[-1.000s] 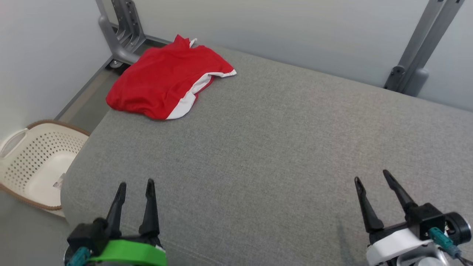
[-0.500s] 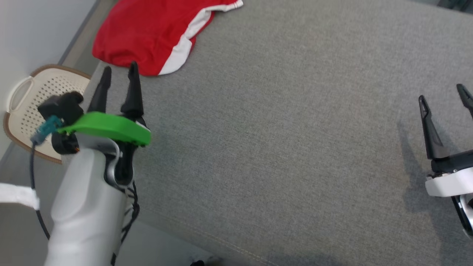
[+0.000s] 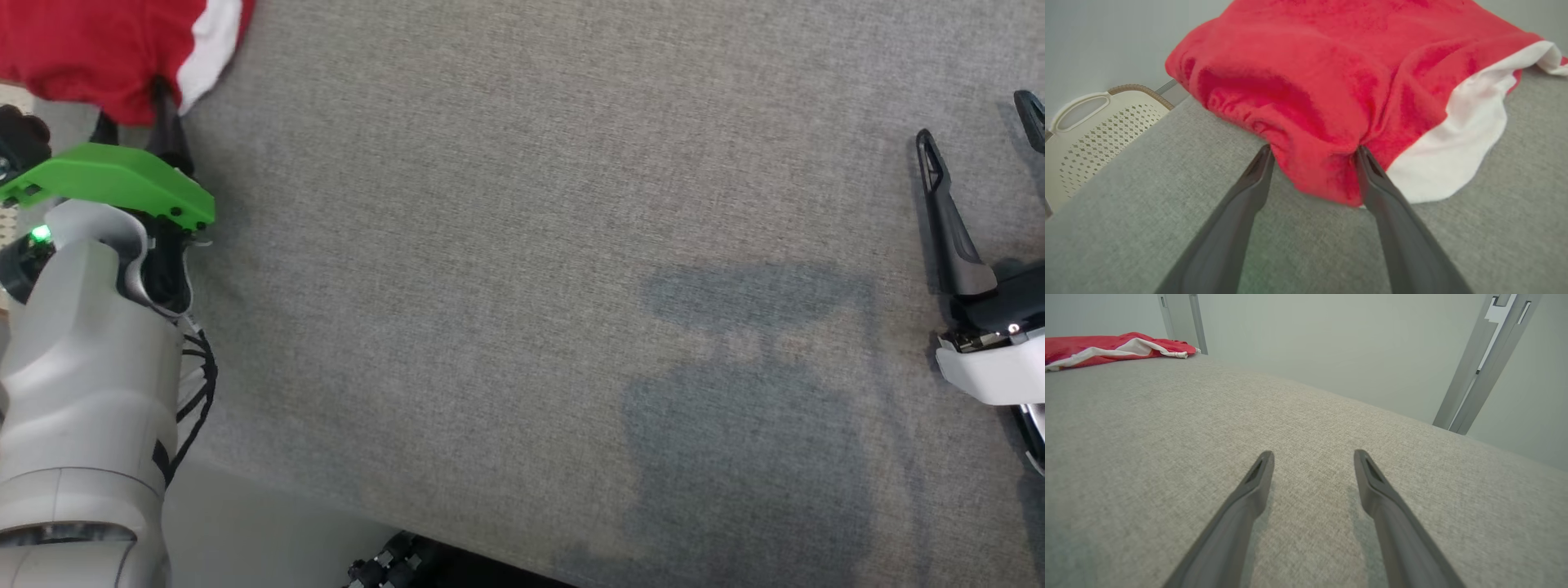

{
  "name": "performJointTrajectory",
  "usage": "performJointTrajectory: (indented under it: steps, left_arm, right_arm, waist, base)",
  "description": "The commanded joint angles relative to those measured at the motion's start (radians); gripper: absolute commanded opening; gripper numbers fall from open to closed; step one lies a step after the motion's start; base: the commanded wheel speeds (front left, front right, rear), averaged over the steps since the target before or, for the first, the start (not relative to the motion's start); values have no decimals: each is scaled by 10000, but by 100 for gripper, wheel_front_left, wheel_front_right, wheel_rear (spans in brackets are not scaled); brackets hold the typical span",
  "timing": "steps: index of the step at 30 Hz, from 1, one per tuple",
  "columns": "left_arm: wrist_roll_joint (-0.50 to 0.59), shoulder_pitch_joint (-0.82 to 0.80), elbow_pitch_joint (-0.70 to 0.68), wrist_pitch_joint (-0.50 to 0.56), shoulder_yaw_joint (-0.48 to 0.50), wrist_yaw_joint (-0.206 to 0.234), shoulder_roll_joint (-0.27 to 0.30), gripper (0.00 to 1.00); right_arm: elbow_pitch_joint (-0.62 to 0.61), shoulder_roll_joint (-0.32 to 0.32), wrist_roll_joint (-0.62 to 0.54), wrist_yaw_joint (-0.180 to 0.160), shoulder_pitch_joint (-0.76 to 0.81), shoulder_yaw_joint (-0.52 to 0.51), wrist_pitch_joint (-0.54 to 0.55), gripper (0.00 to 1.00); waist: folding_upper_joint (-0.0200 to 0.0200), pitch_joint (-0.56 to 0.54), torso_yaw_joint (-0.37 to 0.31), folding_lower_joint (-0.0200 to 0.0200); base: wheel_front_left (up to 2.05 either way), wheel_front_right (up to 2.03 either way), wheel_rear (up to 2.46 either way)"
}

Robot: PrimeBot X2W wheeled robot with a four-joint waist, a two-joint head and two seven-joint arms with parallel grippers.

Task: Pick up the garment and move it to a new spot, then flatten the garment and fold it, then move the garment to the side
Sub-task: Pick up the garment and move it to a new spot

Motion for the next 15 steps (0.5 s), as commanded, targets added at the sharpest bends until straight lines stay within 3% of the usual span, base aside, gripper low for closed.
performJointTrajectory:
  steps: [1, 2, 3, 4, 5, 10, 15]
  left_arm:
    - [-2, -263, 435, -124, 14, 91, 86, 100]
    - [-6, -288, 619, -126, 6, 58, 91, 100]
    - [-49, -288, 776, -172, 25, 40, 98, 55]
    - [-52, -277, 884, -186, 19, 15, 110, 20]
    - [-45, -258, 954, -235, 0, -35, 133, 0]
    - [43, 100, 752, -532, -161, -322, 384, 0]
    - [250, 737, -291, -676, -509, -411, 551, 0]
  right_arm:
    - [696, -24, 57, -25, 470, 42, 385, 100]
    - [697, -10, 80, -25, 516, 64, 416, 100]
    - [732, 17, 102, -25, 556, 101, 418, 100]
    - [789, 46, 118, -25, 583, 151, 406, 100]
    - [832, 97, 132, -24, 592, 201, 380, 100]
    - [1158, 646, 212, -11, 594, 562, 47, 100]
    - [1871, 1494, 301, -10, 781, 904, -380, 100]
  waist:
    - [0, 349, -522, -1]
    - [0, 284, -523, -1]
    - [0, 197, -527, -1]
    - [0, 104, -538, -1]
    - [0, 3, -553, -1]
    - [0, -749, -751, -1]
    - [0, -2057, -1233, -1]
  base:
    - [0, 0, 0]
    - [0, 0, 0]
    - [0, 0, 0]
    - [0, 0, 0]
    - [0, 0, 0]
    - [0, 0, 0]
    - [0, 0, 0]
